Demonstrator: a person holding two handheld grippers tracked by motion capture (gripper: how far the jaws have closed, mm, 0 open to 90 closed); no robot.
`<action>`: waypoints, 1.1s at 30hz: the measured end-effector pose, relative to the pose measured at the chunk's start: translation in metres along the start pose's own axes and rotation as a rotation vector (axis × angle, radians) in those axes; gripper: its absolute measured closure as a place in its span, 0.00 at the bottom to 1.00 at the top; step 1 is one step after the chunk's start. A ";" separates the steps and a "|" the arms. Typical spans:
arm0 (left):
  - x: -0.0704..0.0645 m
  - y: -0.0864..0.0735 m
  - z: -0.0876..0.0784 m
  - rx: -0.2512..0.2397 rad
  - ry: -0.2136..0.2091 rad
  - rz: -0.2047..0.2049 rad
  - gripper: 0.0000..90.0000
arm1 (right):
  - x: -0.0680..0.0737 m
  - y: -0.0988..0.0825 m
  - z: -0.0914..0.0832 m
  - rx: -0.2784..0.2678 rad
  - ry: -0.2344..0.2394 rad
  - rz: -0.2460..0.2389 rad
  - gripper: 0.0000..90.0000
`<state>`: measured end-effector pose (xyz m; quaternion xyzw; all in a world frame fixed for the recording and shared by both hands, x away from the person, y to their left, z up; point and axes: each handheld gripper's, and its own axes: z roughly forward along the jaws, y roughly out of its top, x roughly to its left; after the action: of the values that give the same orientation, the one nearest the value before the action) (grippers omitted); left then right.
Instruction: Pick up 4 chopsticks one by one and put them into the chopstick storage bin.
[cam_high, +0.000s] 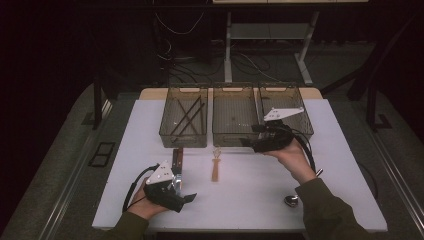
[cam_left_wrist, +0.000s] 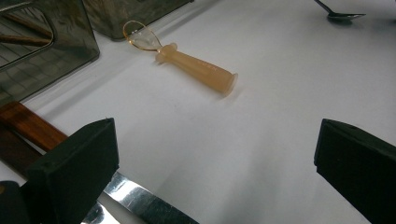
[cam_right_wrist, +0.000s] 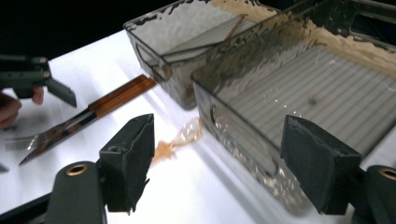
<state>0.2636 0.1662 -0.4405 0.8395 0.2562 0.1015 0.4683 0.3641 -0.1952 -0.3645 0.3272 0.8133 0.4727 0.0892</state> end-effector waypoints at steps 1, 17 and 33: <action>0.000 0.000 0.000 0.001 0.001 0.000 0.00 | 0.000 -0.003 -0.002 -0.002 -0.001 0.000 0.29; 0.003 0.000 0.001 0.000 0.006 -0.013 0.00 | -0.011 -0.063 -0.044 0.028 -0.022 0.038 0.33; 0.001 0.000 0.000 0.005 0.008 -0.007 0.00 | -0.016 -0.110 -0.078 0.170 -0.111 0.023 0.73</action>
<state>0.2650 0.1665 -0.4406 0.8393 0.2612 0.1026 0.4656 0.2917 -0.2981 -0.4159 0.3686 0.8404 0.3844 0.1006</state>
